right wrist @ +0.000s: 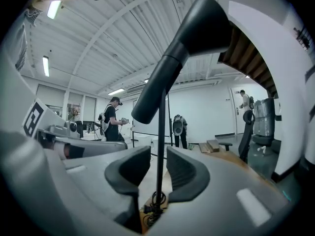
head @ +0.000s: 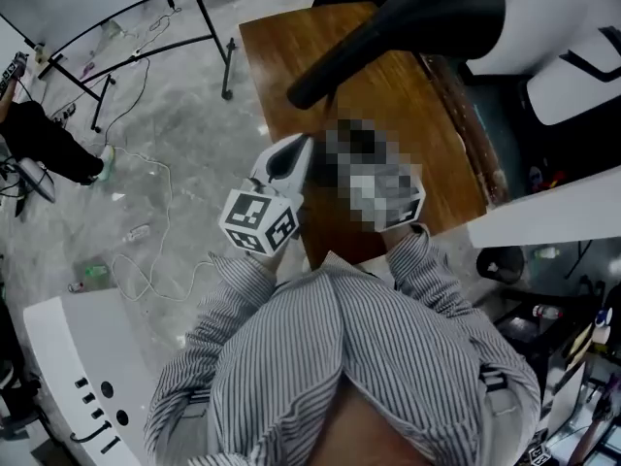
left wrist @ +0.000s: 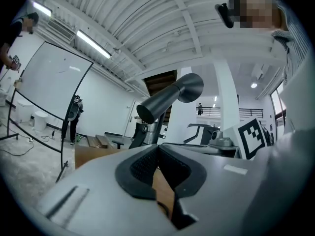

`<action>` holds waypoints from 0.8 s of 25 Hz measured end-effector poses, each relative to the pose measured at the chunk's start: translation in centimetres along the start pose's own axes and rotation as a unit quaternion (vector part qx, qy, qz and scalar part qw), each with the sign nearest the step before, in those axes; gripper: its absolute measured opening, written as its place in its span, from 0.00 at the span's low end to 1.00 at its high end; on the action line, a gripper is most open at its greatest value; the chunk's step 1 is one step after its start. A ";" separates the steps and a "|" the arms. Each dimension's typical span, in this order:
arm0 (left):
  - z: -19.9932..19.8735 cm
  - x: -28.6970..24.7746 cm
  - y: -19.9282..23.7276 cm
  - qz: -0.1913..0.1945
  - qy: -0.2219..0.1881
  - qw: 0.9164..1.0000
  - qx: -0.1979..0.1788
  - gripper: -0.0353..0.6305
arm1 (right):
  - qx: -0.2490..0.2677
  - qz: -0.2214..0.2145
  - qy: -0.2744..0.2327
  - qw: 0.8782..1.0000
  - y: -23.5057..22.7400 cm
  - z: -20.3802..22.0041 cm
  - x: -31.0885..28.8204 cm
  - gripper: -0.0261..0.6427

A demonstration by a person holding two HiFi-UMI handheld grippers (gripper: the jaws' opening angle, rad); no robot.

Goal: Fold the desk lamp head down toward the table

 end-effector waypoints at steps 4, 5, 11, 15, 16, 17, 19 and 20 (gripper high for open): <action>-0.4 -0.2 0.7 -0.022 -0.007 1.000 -0.016 0.07 | 0.007 -0.028 0.000 1.000 -0.7 -0.3 -1.8 0.19; -0.5 -0.2 0.9 -0.028 -0.009 0.999 -0.021 0.11 | 0.007 -0.037 -0.001 0.999 -0.7 -0.3 -2.2 0.19; -2.9 0.2 1.7 -0.047 -0.002 0.990 -0.134 0.31 | -0.005 -0.048 -0.009 0.999 -1.0 0.0 -3.0 0.10; -5.6 -0.7 0.6 -0.036 0.011 0.962 -0.272 0.45 | -0.007 -0.054 -0.009 0.998 -1.0 -0.1 -2.8 0.10; -6.2 -1.1 0.4 -0.032 0.015 0.952 -0.303 0.47 | -0.008 -0.054 -0.010 0.998 -1.0 -0.1 -2.8 0.10; -6.6 -1.6 0.4 -0.028 0.022 0.943 -0.329 0.48 | -0.009 -0.054 -0.010 0.998 -1.0 0.0 -2.9 0.10; -6.9 -2.5 0.8 -0.021 0.044 0.931 -0.363 0.49 | -0.010 -0.056 -0.009 0.998 -0.9 0.1 -3.1 0.10; -6.9 -2.8 1.0 -0.017 0.054 0.927 -0.371 0.49 | -0.011 -0.057 -0.009 0.998 -0.8 0.1 -3.1 0.10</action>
Point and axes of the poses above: the fingertips, and each gripper's own axes: x backward along the fingers, y to its left, z out of its underside, the point moved 8 cm from there along x, backward along the fingers, and after that the axes turned 1 degree about z, right-handed, at the moved point
